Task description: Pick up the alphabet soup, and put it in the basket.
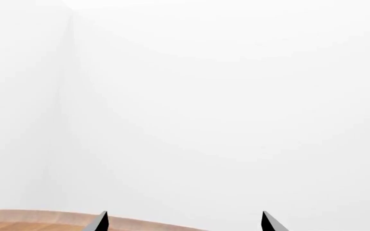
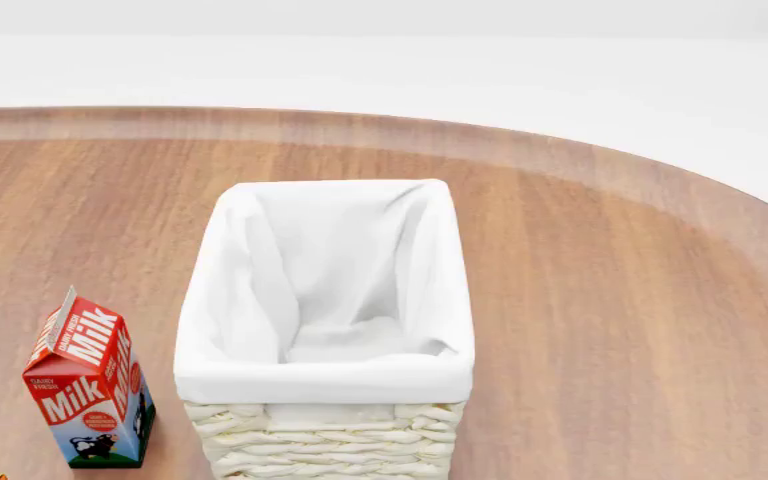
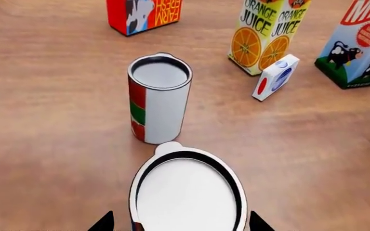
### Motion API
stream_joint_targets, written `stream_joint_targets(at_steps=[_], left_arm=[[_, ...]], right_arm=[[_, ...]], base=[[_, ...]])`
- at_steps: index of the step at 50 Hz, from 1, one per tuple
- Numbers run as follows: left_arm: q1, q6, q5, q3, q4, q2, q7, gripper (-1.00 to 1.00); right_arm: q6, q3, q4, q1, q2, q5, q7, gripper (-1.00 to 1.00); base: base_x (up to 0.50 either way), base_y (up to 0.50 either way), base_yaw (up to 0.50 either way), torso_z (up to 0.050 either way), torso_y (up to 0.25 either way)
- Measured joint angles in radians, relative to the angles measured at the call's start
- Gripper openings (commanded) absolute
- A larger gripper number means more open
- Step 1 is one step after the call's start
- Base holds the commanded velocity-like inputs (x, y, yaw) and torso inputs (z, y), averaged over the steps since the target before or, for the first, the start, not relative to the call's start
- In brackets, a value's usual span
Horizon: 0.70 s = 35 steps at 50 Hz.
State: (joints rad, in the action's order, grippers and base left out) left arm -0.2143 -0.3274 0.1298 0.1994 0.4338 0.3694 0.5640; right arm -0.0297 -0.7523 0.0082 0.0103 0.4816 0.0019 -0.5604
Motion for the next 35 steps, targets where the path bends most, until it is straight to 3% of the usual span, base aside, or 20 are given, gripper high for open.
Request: stream_joint_targets(at_steps=[4,5,24,35], left_arm=[[-0.001,0.0,0.0,0.001,0.001,0.001,0.001,1.0],[-0.001,0.0,-0.001,0.001,0.001,0.001,0.002,1.0],[-0.001,-0.001,-0.001,0.003,0.001,0.005,0.007,1.0],[0.001,-0.003,0.0,0.004,-0.001,0.007,0.009,1.0]], right_arm=[[0.004,0.0,0.01,0.006,-0.004,0.001,0.001,1.0],[0.005,0.0,0.014,0.009,-0.006,0.002,0.001,-1.0],[-0.005,0.008,0.051,0.023,-0.035,0.02,0.035,-1.0],[-0.011,0.06,-0.065,-0.024,-0.013,0.046,0.097,-1.0]], base=[[0.0,0.0,0.0,0.0,0.0],[0.0,0.0,0.0,0.0,0.0],[0.0,0.0,0.0,0.0,0.0],[0.0,0.0,0.0,0.0,0.0]])
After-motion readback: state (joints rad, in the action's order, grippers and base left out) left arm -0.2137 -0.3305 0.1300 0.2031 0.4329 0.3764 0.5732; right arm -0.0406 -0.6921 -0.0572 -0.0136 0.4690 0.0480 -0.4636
